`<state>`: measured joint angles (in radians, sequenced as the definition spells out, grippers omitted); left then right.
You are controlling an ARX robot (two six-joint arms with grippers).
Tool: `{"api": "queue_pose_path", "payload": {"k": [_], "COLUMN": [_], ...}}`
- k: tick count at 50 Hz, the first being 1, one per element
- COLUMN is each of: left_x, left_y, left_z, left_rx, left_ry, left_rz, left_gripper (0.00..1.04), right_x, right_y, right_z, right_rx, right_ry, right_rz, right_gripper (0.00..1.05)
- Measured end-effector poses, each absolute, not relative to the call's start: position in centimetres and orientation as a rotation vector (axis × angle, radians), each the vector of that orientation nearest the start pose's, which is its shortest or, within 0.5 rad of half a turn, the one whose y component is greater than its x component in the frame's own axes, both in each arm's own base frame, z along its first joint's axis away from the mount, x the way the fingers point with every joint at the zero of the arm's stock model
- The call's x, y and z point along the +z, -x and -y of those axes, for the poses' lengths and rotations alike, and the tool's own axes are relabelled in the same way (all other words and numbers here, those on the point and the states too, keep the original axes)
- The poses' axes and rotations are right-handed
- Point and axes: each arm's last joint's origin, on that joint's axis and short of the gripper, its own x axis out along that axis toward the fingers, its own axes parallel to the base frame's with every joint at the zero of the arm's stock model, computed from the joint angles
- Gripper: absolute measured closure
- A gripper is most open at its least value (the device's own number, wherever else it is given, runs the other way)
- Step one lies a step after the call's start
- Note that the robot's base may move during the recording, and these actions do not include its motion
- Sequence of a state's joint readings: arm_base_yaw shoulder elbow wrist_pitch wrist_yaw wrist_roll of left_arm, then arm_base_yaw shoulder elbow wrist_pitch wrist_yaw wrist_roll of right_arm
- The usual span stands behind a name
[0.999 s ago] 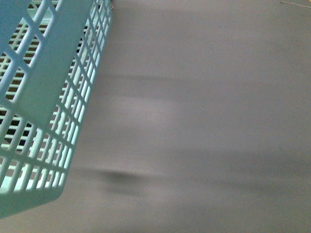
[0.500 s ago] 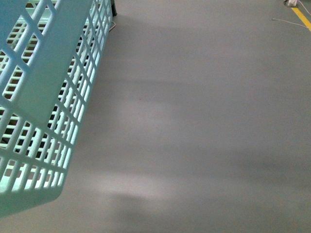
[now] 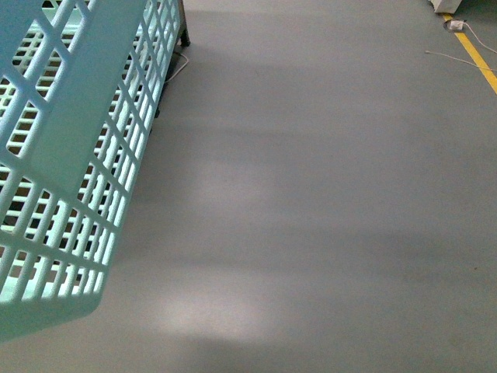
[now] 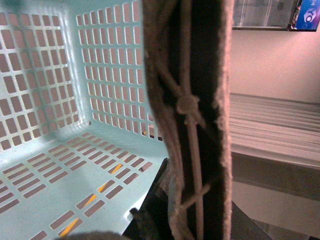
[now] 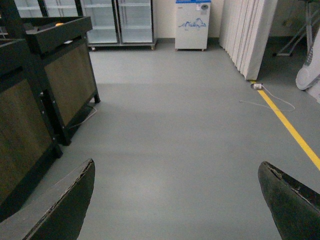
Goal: Pick lemon and mango into basket
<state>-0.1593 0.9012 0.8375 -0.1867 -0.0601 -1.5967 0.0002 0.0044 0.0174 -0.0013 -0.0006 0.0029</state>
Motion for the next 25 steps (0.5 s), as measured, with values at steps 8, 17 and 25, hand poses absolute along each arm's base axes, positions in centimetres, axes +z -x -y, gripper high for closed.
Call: {"api": "queue_pose_path", "payload": {"k": [8, 17, 25], "left_x": [33.08, 33.08, 33.08], "left_y": [-19.59, -19.59, -19.59], "left_z": [2.97, 2.97, 2.97], "left_rx": [0.121, 0.121, 0.121], "left_ry": [1.558, 1.558, 1.558], "left_rz": [-0.271, -0.271, -0.271], "left_gripper": [0.98, 0.98, 0.98], "right_x": [16.90, 16.89, 16.89], "right_y": [-9.69, -9.69, -9.69], "right_z": [0.00, 0.00, 0.00], "right_rx": [0.000, 0.000, 0.000], "right_ry": [-0.002, -0.002, -0.002], "right_rz": [0.012, 0.011, 0.011], "right_gripper": [0.09, 0.09, 0.09]}}
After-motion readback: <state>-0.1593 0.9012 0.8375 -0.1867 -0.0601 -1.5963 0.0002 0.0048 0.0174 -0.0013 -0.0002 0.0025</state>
